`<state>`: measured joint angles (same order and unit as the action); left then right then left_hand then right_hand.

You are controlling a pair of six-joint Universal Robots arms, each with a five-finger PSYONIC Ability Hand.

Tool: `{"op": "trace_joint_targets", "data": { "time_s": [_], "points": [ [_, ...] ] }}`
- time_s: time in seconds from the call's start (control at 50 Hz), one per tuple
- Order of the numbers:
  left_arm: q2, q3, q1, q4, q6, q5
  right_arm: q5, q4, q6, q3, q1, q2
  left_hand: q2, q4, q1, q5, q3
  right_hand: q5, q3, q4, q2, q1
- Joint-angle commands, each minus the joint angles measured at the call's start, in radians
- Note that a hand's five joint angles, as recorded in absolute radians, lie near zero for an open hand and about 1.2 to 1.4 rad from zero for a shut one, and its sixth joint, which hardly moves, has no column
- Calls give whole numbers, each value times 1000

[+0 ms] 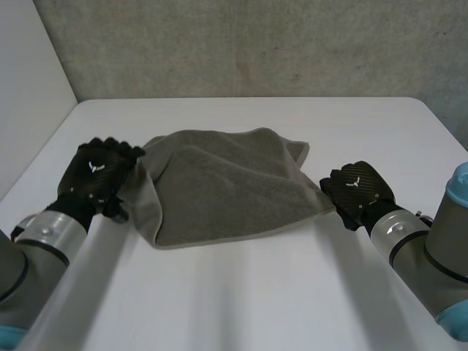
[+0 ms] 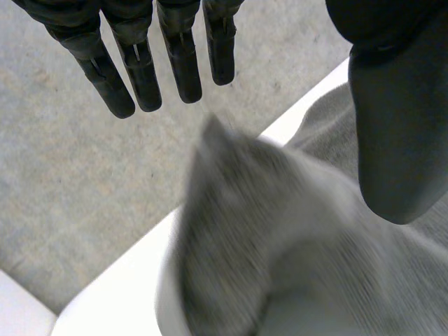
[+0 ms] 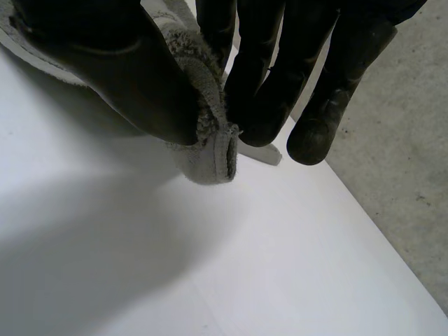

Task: Fold the towel.

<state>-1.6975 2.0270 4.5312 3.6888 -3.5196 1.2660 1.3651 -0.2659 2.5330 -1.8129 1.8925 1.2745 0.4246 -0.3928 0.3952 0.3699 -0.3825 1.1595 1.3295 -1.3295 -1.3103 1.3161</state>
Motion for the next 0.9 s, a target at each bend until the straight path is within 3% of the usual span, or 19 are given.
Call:
{"op": "trace_joint_targets", "data": {
  "time_s": [0.02,0.22,0.42,0.62,0.82,0.9],
  "points": [
    [-60,-162,-4,-130,2,-22,0,-1,-2,1,3,-12,-82,50,-52,-202,40,62,67,-67,-86,80],
    [-237,-406,-38,-343,-22,-24,0,-6,-2,3,0,-46,-67,35,-38,-187,25,62,67,-67,-86,80],
    [-280,-447,-34,-570,-281,-20,0,-7,-2,4,-1,-46,-73,41,-44,-193,31,62,67,-67,-86,80],
    [-272,-429,8,-590,-326,-1,0,-10,-2,7,0,-63,-53,21,-23,-173,11,62,67,-67,-86,80],
    [-271,-441,23,-569,-311,162,0,-10,-7,9,0,-73,197,-229,226,77,-239,62,67,-67,-86,80],
    [-271,-426,19,-537,-311,202,2,-10,-8,11,0,-73,577,-609,607,457,-619,62,67,-67,-86,80]
  ]
}}
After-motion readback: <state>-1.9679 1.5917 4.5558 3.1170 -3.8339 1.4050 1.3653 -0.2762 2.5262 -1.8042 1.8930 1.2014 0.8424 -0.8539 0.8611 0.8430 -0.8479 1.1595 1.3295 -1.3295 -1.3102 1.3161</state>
